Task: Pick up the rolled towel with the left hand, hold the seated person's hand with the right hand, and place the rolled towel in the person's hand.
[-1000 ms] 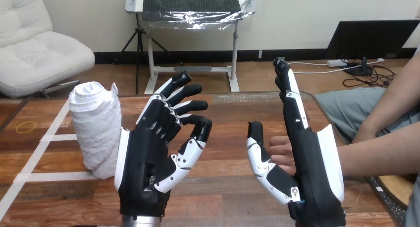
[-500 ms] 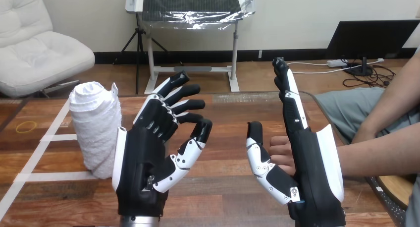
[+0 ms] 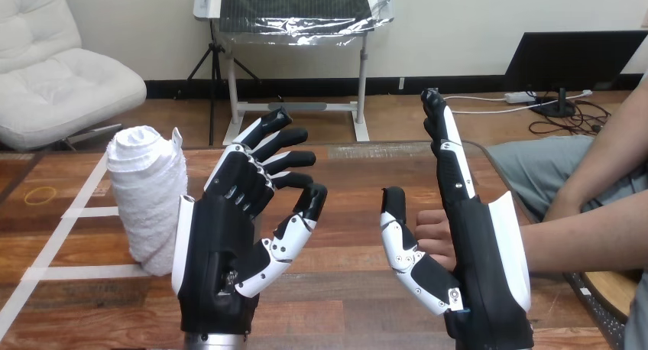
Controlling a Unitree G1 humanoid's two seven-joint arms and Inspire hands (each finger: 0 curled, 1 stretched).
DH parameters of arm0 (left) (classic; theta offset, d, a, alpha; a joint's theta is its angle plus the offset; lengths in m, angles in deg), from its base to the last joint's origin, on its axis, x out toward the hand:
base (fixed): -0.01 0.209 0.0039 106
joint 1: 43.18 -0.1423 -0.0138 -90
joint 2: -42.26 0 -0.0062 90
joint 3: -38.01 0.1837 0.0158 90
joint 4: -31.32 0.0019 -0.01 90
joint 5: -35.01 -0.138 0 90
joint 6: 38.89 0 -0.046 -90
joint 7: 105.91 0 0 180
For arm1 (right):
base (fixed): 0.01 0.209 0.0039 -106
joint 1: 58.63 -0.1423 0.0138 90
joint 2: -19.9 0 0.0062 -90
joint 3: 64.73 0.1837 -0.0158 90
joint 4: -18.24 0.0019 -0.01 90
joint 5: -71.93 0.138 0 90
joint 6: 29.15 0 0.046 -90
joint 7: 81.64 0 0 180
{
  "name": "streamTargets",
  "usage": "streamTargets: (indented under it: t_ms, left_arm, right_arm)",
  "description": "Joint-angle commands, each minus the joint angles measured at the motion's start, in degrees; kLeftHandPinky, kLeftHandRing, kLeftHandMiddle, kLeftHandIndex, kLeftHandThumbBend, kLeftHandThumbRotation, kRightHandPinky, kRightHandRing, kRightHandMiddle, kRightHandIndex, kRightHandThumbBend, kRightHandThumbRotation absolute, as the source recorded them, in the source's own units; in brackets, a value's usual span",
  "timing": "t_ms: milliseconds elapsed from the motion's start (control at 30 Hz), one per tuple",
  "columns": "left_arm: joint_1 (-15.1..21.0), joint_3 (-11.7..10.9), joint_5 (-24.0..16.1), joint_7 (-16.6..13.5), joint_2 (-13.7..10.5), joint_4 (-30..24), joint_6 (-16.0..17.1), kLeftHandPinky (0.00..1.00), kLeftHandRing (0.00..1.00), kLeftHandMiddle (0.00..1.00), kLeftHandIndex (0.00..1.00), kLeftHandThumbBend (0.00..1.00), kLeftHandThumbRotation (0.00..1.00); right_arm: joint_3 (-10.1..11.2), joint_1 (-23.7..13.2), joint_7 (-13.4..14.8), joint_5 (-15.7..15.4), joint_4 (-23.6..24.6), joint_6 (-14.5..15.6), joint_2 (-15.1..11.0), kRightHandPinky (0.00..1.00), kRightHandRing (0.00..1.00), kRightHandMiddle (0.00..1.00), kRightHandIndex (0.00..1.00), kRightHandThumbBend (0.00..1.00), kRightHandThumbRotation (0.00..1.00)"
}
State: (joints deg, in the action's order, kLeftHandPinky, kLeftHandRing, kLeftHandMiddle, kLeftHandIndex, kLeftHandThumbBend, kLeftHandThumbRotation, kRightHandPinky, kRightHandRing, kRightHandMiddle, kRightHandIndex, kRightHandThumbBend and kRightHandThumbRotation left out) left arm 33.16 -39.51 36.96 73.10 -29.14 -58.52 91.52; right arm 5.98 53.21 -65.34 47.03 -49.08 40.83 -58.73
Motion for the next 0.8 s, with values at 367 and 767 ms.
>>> streamTargets:
  t_ms: [367,767]
  left_arm:
    - [-3.6,0.2,-1.5,-0.4,1.4,-2.1,1.1,0.58,0.67,0.74,0.77,0.54,0.05]
    - [-3.2,-1.5,-5.8,-4.2,2.5,-1.9,4.6,0.61,0.74,0.82,0.8,0.55,0.01]
  right_arm:
    - [1.4,-3.4,0.9,0.0,0.2,-2.3,2.0,1.0,1.0,1.0,1.0,0.0,0.0]
    - [1.5,-3.2,0.7,0.0,0.4,-2.1,2.0,1.0,1.0,1.0,1.0,0.0,0.0]
